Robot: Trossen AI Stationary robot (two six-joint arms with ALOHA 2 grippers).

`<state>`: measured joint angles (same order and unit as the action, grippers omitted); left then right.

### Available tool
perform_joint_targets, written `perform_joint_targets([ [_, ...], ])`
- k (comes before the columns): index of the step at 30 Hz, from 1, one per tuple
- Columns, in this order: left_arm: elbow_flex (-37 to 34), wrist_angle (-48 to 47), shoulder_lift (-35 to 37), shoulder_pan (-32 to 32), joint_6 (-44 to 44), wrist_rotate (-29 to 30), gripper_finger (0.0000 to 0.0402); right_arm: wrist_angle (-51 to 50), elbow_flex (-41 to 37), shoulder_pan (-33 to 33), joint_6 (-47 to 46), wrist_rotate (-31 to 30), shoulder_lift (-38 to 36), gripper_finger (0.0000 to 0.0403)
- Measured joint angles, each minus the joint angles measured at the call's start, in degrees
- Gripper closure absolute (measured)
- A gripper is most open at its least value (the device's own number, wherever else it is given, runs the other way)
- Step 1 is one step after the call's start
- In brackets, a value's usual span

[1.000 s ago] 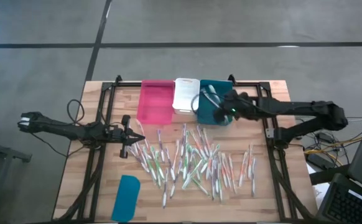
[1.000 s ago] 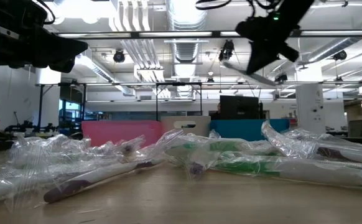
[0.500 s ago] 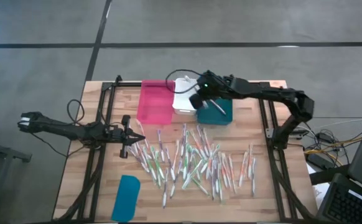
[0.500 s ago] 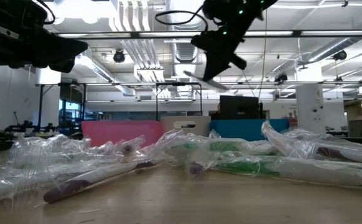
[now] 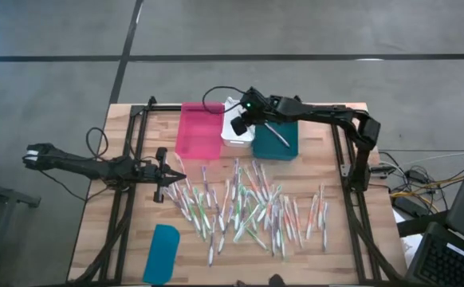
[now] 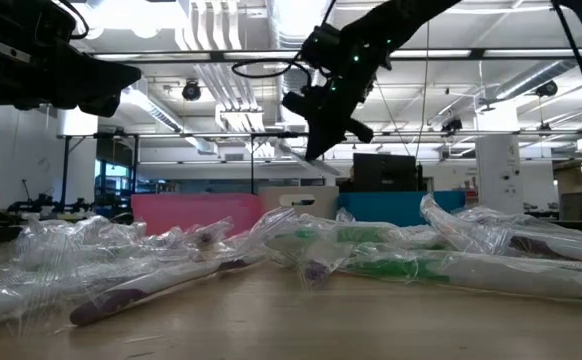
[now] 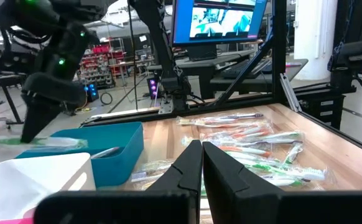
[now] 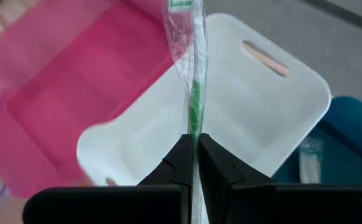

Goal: Pick & Place Toothbrushes
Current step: Put the green toothbrush into the white bin

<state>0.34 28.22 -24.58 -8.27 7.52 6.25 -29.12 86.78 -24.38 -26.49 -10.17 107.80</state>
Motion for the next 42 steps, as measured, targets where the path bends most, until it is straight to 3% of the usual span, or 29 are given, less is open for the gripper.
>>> perform_joint_targets([
  [12,0.0,-0.4,0.0,0.0,0.0,0.0,0.0384,4.4,0.0,-0.7,-0.3,-0.3,5.3,0.0394],
  [30,0.0,-0.5,0.0,0.0,0.0,0.0,0.0384,0.3,-0.4,-1.4,-2.2,0.4,6.1,0.0380],
  [42,0.0,-0.5,0.0,0.0,0.0,0.0,0.0384,-0.6,0.0,-1.6,-0.9,3.2,6.1,0.0311],
])
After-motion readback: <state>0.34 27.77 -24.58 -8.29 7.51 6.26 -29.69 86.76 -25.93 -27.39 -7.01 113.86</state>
